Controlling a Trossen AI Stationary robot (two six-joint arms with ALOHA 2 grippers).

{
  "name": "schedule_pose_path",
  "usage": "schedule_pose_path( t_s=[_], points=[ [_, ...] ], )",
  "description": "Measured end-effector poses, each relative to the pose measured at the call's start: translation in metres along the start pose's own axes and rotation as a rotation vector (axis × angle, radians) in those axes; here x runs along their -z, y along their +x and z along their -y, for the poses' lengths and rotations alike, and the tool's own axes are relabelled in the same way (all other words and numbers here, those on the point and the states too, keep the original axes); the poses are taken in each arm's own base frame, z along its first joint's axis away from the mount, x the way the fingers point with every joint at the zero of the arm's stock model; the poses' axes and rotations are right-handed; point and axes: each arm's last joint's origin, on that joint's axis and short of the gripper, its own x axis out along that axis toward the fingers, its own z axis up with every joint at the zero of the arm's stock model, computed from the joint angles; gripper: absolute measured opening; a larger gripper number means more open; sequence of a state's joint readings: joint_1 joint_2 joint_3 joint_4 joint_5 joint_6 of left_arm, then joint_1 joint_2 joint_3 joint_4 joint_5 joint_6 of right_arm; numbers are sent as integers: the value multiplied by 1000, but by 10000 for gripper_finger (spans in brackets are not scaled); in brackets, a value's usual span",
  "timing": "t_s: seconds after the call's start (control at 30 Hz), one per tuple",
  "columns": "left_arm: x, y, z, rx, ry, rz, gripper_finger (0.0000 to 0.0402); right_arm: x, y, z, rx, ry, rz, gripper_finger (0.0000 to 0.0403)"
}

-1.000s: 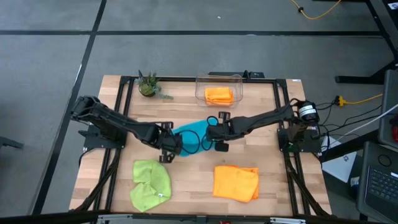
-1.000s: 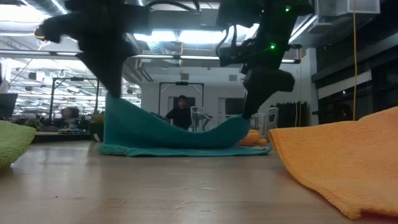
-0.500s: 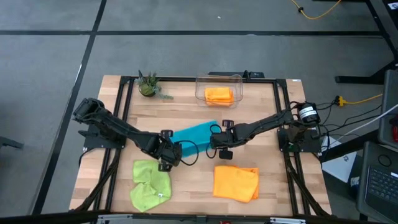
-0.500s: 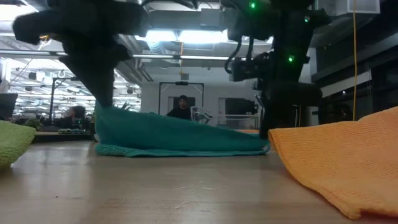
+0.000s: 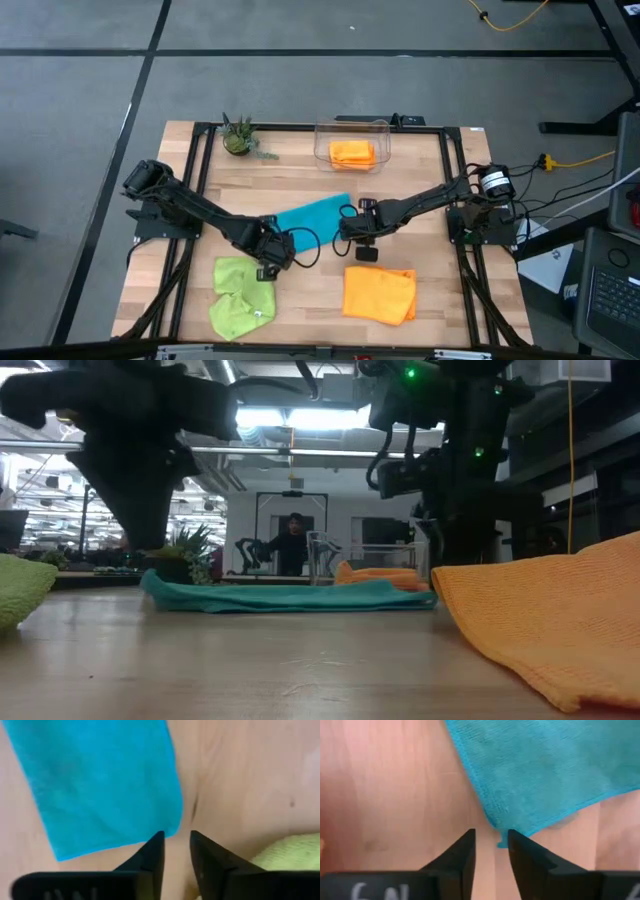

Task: Fold microfiber towels
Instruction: Fold the blue towel on the table

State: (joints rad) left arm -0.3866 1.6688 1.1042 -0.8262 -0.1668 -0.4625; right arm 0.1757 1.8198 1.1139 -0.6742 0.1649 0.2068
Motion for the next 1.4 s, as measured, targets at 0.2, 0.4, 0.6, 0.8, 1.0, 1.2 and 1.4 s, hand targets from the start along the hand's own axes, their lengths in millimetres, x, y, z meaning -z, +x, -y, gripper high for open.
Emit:
schedule_pose_path(
  t_s=[0.2,0.4,0.6,0.8,1.0,1.2,1.4],
  points=[
    [-2,-14,-5,-2,35,6,130,-10,-13,0,-3,21,-1,151],
    [5,-48,-26,-59,68,-56,131,-17,-24,0,-4,24,6,153],
    [17,-82,-52,-115,70,12,129,-34,-7,-3,-24,162,328,154],
    [28,-114,-72,-215,18,179,128,-41,19,-4,29,363,759,154],
    [31,-130,-79,-309,-81,328,128,-45,61,-10,214,518,819,154],
    [24,-132,-80,-372,-190,427,128,-63,91,-18,231,620,827,154],
    [24,-131,-80,-378,-191,429,128,-74,108,-19,150,454,790,154]
  ],
)
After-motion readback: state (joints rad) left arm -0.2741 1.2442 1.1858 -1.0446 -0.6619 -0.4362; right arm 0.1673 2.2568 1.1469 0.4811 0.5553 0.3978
